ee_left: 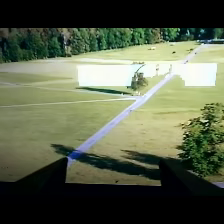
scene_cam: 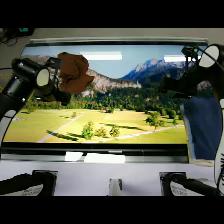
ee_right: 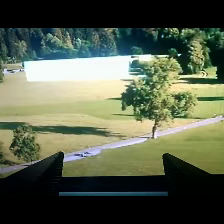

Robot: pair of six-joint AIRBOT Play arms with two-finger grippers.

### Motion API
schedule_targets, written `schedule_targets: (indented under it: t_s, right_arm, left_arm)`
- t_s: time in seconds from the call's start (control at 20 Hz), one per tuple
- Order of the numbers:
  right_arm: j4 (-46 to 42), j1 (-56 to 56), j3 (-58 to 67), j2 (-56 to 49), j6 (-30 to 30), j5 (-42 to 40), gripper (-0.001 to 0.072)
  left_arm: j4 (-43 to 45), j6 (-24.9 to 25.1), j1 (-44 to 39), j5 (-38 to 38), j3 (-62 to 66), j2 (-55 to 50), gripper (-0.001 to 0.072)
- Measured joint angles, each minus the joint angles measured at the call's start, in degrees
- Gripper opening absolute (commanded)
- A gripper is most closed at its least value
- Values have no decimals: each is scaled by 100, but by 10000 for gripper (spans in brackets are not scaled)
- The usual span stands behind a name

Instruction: Fold the shirts.

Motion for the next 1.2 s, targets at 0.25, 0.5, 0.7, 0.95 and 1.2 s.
schedule_targets:
  t_s: [0.25,0.5,0.7,0.95,1.2]
  right_arm:
    - [0,-2,0,0,0,2,663]
    - [0,0,0,0,0,2,663]
    - [2,0,0,0,0,2,663]
    - [2,0,0,0,0,2,663]
    - [0,0,0,0,0,-160,663]
  left_arm:
    - [0,0,0,2,0,0,670]
    - [0,0,0,2,0,0,670]
    - [2,0,0,0,0,0,670]
    - [0,-7,0,9,0,0,669]
    - [-280,-195,4,761,-2,-96,669]
